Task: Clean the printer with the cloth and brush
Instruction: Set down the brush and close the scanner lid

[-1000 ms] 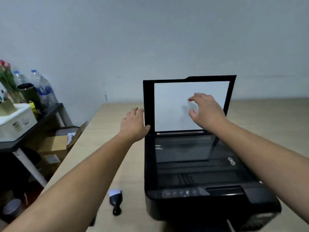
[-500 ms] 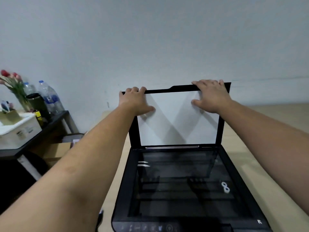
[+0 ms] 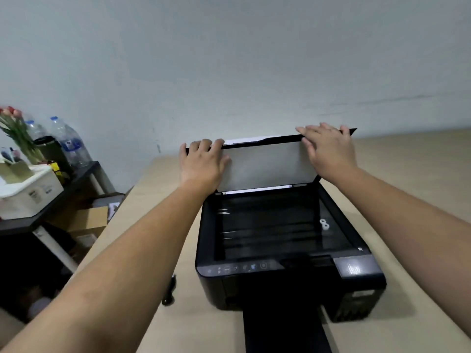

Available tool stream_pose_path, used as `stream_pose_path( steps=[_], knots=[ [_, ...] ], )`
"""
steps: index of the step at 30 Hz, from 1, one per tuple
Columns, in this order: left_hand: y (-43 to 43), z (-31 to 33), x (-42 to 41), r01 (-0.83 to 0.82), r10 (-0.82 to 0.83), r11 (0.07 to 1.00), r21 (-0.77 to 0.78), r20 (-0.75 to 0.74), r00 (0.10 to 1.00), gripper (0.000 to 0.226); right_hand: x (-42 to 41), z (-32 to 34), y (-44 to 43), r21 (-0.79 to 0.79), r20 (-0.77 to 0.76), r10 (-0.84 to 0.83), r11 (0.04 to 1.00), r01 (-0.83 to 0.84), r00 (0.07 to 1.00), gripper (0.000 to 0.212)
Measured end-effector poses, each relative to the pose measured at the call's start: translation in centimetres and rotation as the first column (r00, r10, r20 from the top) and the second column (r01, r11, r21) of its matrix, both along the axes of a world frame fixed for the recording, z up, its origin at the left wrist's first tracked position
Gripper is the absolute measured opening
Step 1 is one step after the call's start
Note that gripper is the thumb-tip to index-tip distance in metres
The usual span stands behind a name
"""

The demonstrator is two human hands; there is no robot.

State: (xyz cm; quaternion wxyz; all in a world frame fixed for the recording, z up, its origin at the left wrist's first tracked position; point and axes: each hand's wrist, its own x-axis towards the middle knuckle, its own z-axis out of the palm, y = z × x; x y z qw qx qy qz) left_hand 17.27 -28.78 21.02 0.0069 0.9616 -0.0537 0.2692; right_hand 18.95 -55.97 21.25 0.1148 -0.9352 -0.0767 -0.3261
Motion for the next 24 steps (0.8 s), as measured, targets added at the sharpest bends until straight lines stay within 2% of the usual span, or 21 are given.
stream_pose_path(
  steps=[3, 5, 12, 16, 18, 20, 24],
  knots=[
    [0.1, -2.5, -3.8, -0.013, 0.013, 1.0, 0.016, 0.018, 1.0, 0.038, -4.4, -2.4, 0.3, -0.005, 0.086, -0.013, 1.0, 0.013, 0.996, 0.034],
    [0.0, -4.6, -6.4, -0.018, 0.018, 0.999, 0.031, 0.002, 1.0, 0.044, -7.7, -4.8, 0.1, -0.055, 0.111, -0.039, 0.997, 0.045, 0.993, 0.031],
    [-0.6, -12.6, -12.6, -0.027, 0.019, 0.999, -0.042, -0.179, 0.984, 0.043, -13.6, -13.4, -1.1, -0.179, -0.129, -0.042, 0.984, 0.018, 0.991, 0.036],
    [-1.5, -15.4, -14.3, -0.072, 0.017, 0.989, -0.131, -0.381, 0.925, 0.046, -15.0, -16.5, -1.3, -0.148, -0.285, -0.016, 0.989, -0.028, 0.958, 0.03],
    [-1.9, -16.0, -14.9, -0.101, 0.014, 0.979, -0.178, -0.435, 0.9, 0.051, -15.5, -17.0, -1.1, -0.132, -0.371, -0.015, 0.99, -0.037, 0.929, 0.044],
    [-2.1, -16.6, -15.1, -0.095, 0.017, 0.984, -0.149, -0.455, 0.89, 0.058, -15.6, -17.5, -1.3, -0.17, -0.419, -0.004, 0.983, -0.074, 0.908, 0.063],
    [-1.7, -16.8, -14.9, -0.079, 0.02, 0.991, -0.109, -0.464, 0.886, 0.064, -15.6, -17.9, -2.1, -0.291, -0.448, -0.028, 0.949, -0.117, 0.893, 0.068]
  ],
)
